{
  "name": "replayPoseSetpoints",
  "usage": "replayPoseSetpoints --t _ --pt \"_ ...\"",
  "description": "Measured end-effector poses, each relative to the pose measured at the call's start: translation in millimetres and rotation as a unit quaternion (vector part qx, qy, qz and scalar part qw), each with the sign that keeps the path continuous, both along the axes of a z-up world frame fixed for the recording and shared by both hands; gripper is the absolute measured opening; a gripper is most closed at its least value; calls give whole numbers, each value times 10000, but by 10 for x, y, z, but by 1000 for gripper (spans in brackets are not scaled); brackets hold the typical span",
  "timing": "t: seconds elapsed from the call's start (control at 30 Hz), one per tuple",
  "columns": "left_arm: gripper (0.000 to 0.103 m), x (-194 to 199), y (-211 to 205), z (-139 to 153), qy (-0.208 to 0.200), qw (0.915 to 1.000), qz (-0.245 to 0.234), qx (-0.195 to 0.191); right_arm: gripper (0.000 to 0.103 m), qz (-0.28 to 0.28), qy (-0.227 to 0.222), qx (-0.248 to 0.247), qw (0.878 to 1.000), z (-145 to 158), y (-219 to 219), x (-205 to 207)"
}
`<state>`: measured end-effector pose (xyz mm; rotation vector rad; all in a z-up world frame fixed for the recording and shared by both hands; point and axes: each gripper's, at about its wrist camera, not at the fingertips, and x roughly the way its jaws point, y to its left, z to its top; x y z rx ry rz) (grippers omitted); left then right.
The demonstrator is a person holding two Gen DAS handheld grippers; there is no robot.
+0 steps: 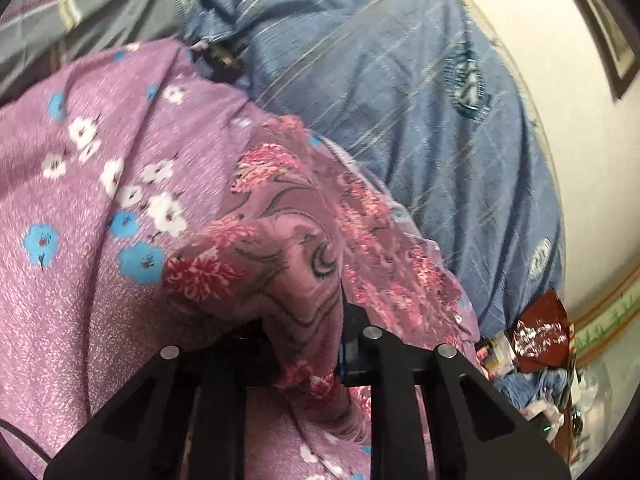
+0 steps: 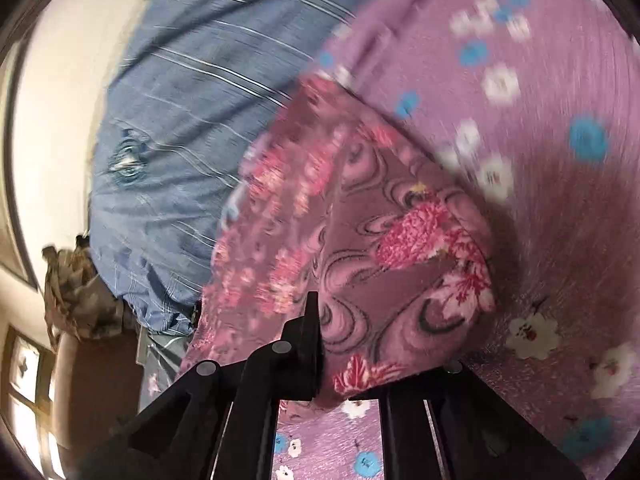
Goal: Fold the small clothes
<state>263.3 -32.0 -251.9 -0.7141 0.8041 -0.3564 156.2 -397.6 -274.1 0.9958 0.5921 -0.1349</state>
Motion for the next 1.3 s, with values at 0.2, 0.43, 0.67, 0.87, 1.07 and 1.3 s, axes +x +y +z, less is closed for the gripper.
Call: replayPoseSetpoints --t 0.2,0.43,0.67,0.87,1.07,1.3 --pt "15 -499 230 211 -79 9989 -287 -353 7 295 -265 -263 9989 372 94 -581" --pt "51 -826 269 -132 423 9986 -207 253 28 567 1372 3 9889 -127 142 -881" --pt "65 -682 263 -192 288 9994 -192 34 44 940 1164 -286 9883 295 257 -1090" --pt "31 -625 204 -155 134 9998 -152 86 11 1712 1122 -1310 9700 603 789 -835" --pt "56 -529 213 -224 283 9995 -43 -152 11 1942 1082 -1634 9612 479 1223 37" --pt "31 -518 127 -146 -66 9991 -294 304 6 1942 1210 -1313 9646 -98 1218 792"
